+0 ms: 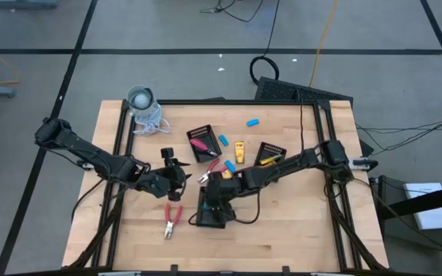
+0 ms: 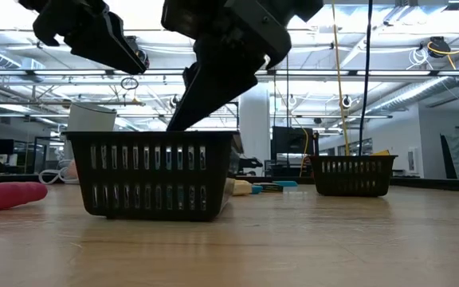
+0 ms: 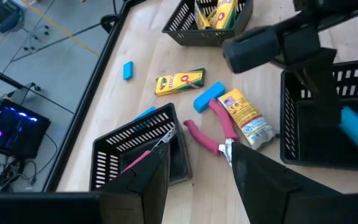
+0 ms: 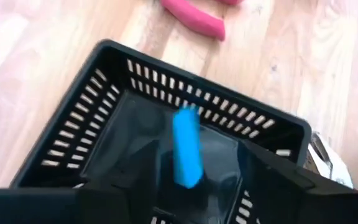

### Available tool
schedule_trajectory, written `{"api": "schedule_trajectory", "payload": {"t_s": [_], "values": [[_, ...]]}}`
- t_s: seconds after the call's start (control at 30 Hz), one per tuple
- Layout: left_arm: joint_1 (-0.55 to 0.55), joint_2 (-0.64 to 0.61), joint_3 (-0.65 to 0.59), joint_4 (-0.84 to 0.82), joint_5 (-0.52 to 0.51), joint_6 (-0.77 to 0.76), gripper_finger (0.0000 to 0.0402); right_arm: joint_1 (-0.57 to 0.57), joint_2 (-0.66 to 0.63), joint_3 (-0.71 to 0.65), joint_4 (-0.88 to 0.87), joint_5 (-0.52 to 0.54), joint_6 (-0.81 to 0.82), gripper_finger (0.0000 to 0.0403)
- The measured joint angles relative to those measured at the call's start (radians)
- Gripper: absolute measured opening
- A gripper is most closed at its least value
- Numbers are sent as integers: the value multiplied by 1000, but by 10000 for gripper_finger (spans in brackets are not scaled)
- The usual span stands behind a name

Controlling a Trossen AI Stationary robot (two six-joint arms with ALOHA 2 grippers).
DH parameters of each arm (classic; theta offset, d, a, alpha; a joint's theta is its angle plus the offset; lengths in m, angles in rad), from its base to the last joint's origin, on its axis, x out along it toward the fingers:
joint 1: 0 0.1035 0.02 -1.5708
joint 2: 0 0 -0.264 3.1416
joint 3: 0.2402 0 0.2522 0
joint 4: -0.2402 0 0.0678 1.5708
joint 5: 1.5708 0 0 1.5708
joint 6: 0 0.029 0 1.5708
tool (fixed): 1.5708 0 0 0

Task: Pick & Place School Supplies
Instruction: Put the blue eraser into the bottom left black basket

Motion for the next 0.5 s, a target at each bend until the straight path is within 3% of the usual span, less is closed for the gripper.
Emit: {"api": "schedule_trajectory", "payload": {"t_s": [0.13,0.27,0.5], "values": [[0,0,0,0,0,3,177,-15,0,0,21,-60,-22,232],[0,0,0,0,0,24,177,-16,0,0,23,-53,-53,237],[0,0,0,0,0,51,177,-18,-41,-2,-56,101,-157,222]]}}
